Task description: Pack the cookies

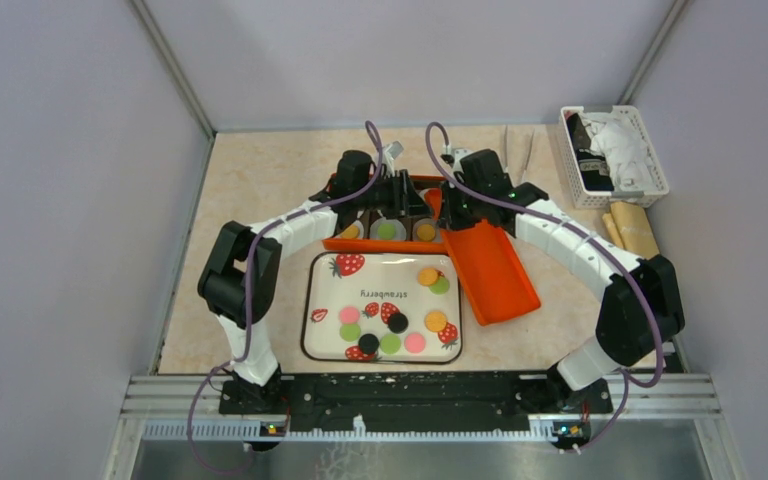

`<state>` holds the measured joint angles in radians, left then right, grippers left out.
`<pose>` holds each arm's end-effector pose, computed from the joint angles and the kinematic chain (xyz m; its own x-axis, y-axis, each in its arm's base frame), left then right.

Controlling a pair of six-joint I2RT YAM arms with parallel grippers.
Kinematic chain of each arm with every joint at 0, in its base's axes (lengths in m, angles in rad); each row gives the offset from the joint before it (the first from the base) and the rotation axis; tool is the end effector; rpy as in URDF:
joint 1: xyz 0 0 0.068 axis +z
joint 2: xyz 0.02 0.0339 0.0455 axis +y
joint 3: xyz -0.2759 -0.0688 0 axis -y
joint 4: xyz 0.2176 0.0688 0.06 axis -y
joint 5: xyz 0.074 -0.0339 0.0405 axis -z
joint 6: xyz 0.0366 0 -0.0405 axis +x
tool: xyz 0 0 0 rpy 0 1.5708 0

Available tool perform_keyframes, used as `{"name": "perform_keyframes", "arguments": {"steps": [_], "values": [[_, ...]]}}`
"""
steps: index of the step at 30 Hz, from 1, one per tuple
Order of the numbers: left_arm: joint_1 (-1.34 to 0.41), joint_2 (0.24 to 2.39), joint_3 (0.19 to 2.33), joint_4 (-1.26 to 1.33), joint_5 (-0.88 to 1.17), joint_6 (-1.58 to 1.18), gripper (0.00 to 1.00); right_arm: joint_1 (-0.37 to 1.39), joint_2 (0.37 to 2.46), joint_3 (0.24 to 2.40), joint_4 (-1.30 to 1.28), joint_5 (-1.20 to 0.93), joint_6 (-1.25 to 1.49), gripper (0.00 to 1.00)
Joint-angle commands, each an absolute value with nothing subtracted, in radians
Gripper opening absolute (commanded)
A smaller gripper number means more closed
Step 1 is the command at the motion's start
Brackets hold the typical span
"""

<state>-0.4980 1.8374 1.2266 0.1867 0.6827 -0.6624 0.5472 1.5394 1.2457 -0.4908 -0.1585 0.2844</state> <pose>0.3392 -0.2107 0.2619 -0.8237 -0.0953 -0.5590 0.4682 0.4418 -0.7652 0.2660 0.1688 0.3059 -0.7500 -0.1325 -0.6480 -0.4154 0.8568 0.3056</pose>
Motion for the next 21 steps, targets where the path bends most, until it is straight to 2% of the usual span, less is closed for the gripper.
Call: {"name": "perform_keyframes", "arguments": {"steps": [1, 15, 19, 21], "values": [[-0.510, 1.808, 1.223, 0.286, 0.697, -0.689, 0.44, 0.577, 1.546, 1.295, -0.429, -0.187, 0.295, 0.00], [-0.520, 1.810, 1.210, 0.286, 0.690, -0.703, 0.44, 0.642, 1.583, 1.340, -0.390, -0.198, 0.314, 0.00], [-0.525, 1.817, 1.198, 0.273, 0.688, -0.703, 0.41, 0.646, 1.598, 1.363, -0.395, -0.194, 0.307, 0.00], [-0.528, 1.815, 1.195, 0.261, 0.684, -0.701, 0.35, 0.646, 1.603, 1.366, -0.397, -0.185, 0.302, 0.00]]}}
